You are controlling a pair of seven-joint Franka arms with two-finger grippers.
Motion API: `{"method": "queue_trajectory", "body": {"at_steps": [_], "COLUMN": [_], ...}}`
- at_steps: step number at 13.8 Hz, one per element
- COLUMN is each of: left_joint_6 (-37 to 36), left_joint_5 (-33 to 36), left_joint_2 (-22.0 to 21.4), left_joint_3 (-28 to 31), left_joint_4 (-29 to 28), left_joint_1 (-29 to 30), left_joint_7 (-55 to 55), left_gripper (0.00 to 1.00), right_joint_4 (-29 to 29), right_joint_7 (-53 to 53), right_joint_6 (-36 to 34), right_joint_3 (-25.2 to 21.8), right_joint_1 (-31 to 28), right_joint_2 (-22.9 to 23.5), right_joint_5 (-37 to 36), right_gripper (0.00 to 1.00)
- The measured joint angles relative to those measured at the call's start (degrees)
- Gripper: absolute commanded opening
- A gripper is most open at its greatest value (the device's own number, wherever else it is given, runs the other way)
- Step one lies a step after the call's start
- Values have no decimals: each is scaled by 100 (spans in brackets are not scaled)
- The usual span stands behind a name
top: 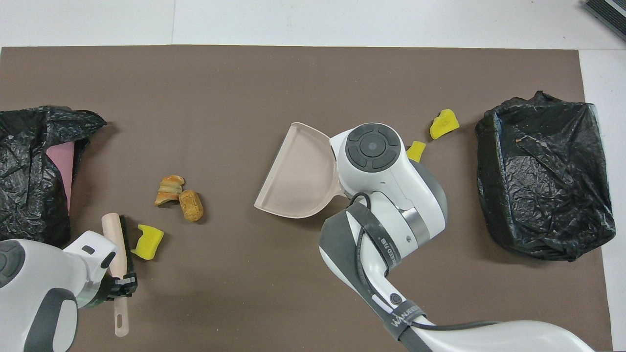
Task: Sweep and dump trash in bin
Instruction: 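Sweep the bread and sponge pieces toward the dustpan with the left gripper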
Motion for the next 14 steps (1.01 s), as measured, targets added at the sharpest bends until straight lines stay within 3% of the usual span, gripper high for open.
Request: {"method": "queue_trajectory", "body": {"at_steps": [4,9,14], "left_joint_6": [848,923,982], "left_joint_5": [-314,-302,-302], "left_joint_2": [652,1634,1859], "left_joint_3": [-41,-47,-49], "left_joint_4": [217,1216,1306], "left_joint_1": [-544,-723,-956], "left_joint_7": [-541,-428,-119], "left_gripper": [0,0,0], "right_joint_4": [-24,-61,-114], "right_joint_7": [-663,-1271,-1383], "right_joint_6": [0,0,0], "right_joint_3": [-1,-2,10], "right_joint_1": [-91,-142,-137], "right_joint_2": [0,0,0], "right_joint_5": [-91,-360,-567], "right_gripper": [0,0,0]}}
